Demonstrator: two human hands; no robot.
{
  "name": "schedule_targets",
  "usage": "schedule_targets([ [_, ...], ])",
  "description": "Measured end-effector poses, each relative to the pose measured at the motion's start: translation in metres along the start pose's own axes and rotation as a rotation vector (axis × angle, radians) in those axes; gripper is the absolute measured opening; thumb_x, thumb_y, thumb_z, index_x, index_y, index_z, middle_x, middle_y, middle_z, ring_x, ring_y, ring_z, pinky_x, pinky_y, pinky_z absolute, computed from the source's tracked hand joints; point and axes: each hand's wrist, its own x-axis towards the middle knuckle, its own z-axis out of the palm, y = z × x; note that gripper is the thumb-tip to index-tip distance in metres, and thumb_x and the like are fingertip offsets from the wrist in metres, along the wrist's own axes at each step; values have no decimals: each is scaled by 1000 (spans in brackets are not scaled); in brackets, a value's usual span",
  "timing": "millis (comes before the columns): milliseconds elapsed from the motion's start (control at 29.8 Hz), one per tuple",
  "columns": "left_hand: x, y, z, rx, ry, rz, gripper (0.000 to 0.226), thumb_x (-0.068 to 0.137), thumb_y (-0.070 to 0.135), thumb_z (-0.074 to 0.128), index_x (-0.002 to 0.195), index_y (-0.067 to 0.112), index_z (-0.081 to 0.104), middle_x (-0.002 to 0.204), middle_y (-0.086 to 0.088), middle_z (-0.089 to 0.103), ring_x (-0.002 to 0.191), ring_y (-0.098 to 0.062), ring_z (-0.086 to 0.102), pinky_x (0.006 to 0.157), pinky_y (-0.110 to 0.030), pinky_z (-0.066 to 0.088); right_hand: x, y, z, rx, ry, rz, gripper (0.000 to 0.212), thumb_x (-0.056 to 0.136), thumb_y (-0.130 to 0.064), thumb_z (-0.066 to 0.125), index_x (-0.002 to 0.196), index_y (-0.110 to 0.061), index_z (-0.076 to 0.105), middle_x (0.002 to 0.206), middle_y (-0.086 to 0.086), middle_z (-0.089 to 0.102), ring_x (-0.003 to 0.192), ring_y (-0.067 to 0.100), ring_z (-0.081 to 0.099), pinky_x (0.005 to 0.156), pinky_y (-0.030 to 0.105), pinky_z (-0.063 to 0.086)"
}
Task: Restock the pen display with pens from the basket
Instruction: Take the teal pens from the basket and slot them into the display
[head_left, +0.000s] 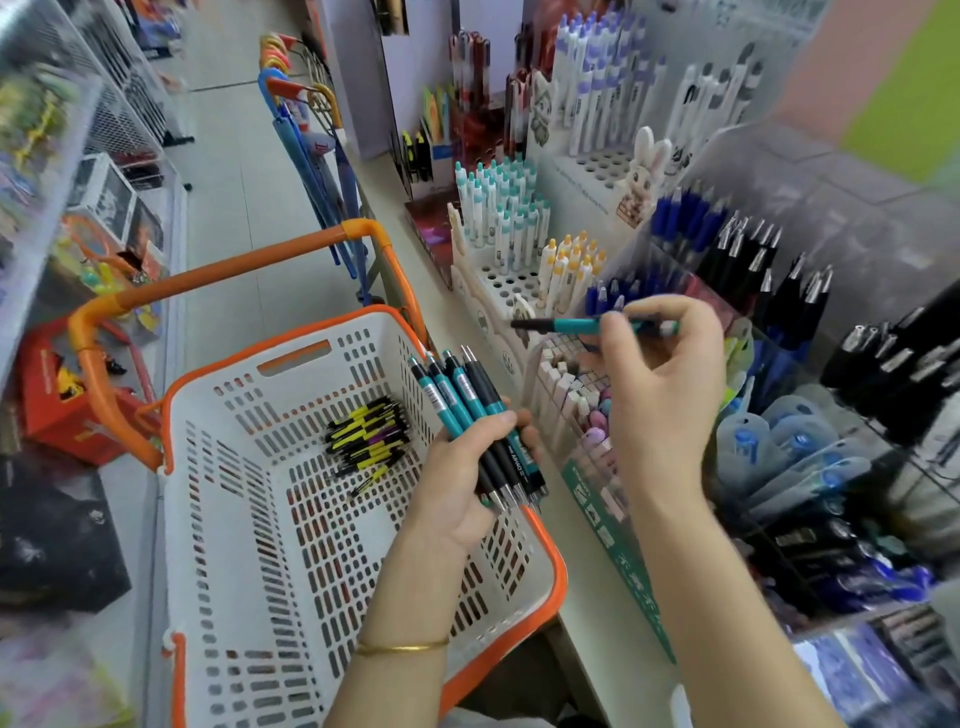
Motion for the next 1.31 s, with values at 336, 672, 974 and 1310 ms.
schedule_targets([
  [336, 3, -2, 7, -86, -81, -44, 37, 78, 10, 62, 114, 4, 66, 112, -12, 71, 105, -26, 69, 88, -41, 57, -59, 49, 4, -278, -168, -48, 15, 83, -12, 69, 90, -25, 63, 86, -21, 60, 86, 4, 58, 75, 19, 47],
  [672, 7, -5, 1, 18, -2, -24, 28, 68, 11, 68, 95, 5, 67, 87, -14, 69, 79, -26, 68, 70, -41, 59, -35, 43, 8, -282, -258, -15, 19, 85, -8, 60, 82, -26, 64, 82, -12, 61, 82, 2, 56, 69, 14, 44],
  [974, 6, -8, -2, 221, 4, 9, 46, 74, -5, 70, 119, -2, 57, 82, -13, 68, 72, -23, 69, 69, -38, 55, 14, 19, 29, -694, -841, -47, 43, 94, -34, 53, 137, -34, 48, 108, -1, 42, 92, 10, 45, 82, 23, 40],
  [1310, 4, -7, -4, 86, -186, -77, 26, 77, 12, 67, 102, 8, 61, 80, -7, 64, 72, -20, 67, 68, -37, 59, 21, 15, 20, -416, -875, 134, 26, 94, -21, 56, 119, -22, 52, 106, 3, 49, 74, 21, 62, 44, 19, 52],
])
